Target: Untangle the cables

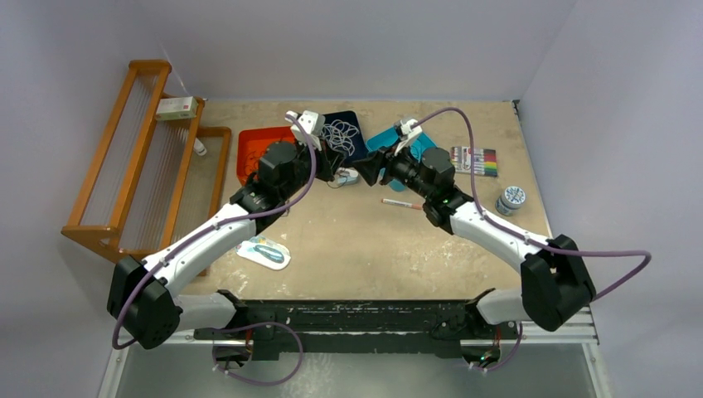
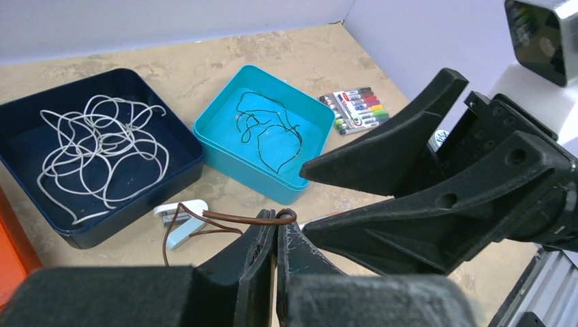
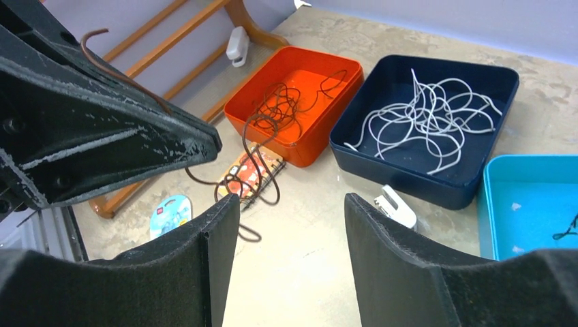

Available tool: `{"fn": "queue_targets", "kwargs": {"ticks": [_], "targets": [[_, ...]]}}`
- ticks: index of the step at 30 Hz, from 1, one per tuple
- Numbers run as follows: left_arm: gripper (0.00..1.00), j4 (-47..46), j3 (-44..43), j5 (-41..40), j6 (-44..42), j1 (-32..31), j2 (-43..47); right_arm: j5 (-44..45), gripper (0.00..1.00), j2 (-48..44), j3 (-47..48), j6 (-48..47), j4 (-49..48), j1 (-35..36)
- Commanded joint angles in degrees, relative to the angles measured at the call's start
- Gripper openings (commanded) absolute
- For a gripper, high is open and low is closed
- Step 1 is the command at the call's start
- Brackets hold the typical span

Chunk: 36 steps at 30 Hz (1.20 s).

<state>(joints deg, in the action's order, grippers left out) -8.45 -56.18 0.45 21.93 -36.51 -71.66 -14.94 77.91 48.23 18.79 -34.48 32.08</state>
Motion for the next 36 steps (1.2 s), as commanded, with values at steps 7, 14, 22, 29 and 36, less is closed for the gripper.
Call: {"fn": "queue_targets", "kwargs": {"ticks": [7, 14, 22, 29, 36], "targets": [[0.0, -2.22, -2.05, 3.57, 0.99, -0.12, 1.51, -6.57, 0.61, 5.24, 3.47, 2.75, -9.15, -0.09], [0.0, -3.41, -1.73, 4.96, 1.65, -0.14, 1.4, -9.61, 0.6, 8.44, 3.49, 5.99, -13.72, -0.14], [0.0, -3.64, -1.39, 6.19, 2.03, -0.13, 1.6, -9.55, 0.59, 12.15, 4.42, 8.23, -16.29, -0.1], [0.0, -2.21, -2.85, 6.05, 2.64, -0.09, 3.1, -3.09, 0.47, 17.64, 6.73, 8.98, -10.45, -0.08], [0.0, 2.33, -6.93, 4.75, 0.87, -0.13, 5.4, -1.93, 0.26, 22.18, 6.71, 9.15, -10.35, -0.09]]}}
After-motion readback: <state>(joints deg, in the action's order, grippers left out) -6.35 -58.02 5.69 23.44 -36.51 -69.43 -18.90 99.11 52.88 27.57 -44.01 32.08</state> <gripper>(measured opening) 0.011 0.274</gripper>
